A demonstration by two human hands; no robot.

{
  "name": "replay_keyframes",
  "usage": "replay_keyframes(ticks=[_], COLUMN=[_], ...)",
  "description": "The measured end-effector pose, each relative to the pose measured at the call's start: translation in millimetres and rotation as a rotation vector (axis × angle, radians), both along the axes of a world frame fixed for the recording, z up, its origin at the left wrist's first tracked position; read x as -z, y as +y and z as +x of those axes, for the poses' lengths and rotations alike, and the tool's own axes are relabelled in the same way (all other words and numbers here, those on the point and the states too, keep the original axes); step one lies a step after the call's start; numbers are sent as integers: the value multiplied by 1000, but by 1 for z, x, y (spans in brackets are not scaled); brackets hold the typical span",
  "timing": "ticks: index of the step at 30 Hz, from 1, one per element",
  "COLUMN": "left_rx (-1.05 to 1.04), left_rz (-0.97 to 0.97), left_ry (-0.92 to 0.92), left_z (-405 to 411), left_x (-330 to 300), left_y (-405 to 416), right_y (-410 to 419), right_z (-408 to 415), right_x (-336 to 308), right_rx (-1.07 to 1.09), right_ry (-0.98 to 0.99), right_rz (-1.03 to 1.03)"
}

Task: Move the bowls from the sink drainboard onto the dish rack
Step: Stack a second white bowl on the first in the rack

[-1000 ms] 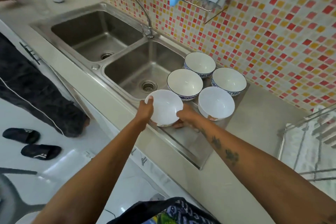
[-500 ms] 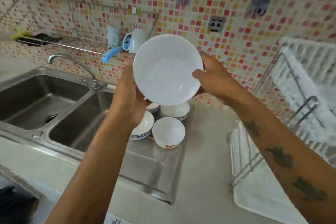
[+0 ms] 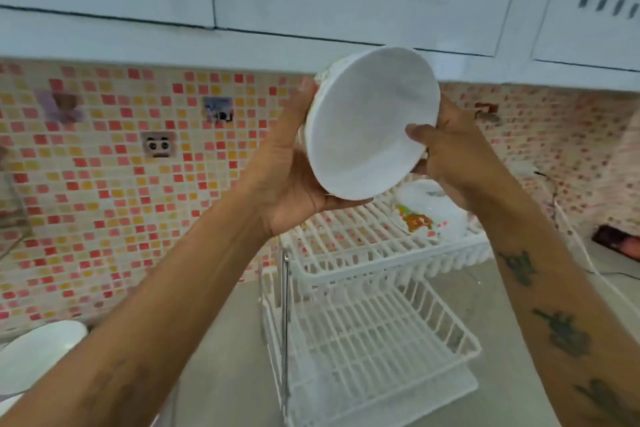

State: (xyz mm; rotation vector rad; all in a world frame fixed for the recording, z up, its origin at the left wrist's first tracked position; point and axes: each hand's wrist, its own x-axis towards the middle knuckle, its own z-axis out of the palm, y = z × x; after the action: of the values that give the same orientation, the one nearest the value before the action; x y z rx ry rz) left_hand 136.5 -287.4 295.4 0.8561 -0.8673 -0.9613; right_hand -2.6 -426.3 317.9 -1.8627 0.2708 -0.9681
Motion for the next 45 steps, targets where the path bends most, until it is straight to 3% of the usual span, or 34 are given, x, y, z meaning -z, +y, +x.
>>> replay_keyframes(ticks=[4, 6, 11, 15, 18, 24, 32, 41, 45], left_rx=[-111, -277, -497, -505, -492, -469, -426, -345, -281], left_rz=[92, 133, 98, 171, 254, 393, 399, 424, 483], left_ry=[-143, -346, -851, -1049, -1115, -1134, -1180, -1192, -1367], left_z=[-26, -32, -45, -41, -40, -37, -43, -41, -37], left_x=[-17, -22, -13, 8, 25, 56, 69, 74, 69], left_y=[-53, -80, -137, -176, -194, -209, -214, -213, -207], right_y=[-56, -79, -117, -134, -144, -166, -185, -179, -169], right_z=[-45, -59, -45, -23, -11, -2, 1, -1, -4], right_x=[-7, -12, -4, 12, 27, 61, 71, 75, 69], right_rx=[-101, -57, 208, 343, 447, 434, 416, 396, 489], right_ry=[41, -1, 118, 251, 287, 334, 421, 392, 302], right_rz=[254, 363, 326, 250, 282, 342, 403, 429, 226])
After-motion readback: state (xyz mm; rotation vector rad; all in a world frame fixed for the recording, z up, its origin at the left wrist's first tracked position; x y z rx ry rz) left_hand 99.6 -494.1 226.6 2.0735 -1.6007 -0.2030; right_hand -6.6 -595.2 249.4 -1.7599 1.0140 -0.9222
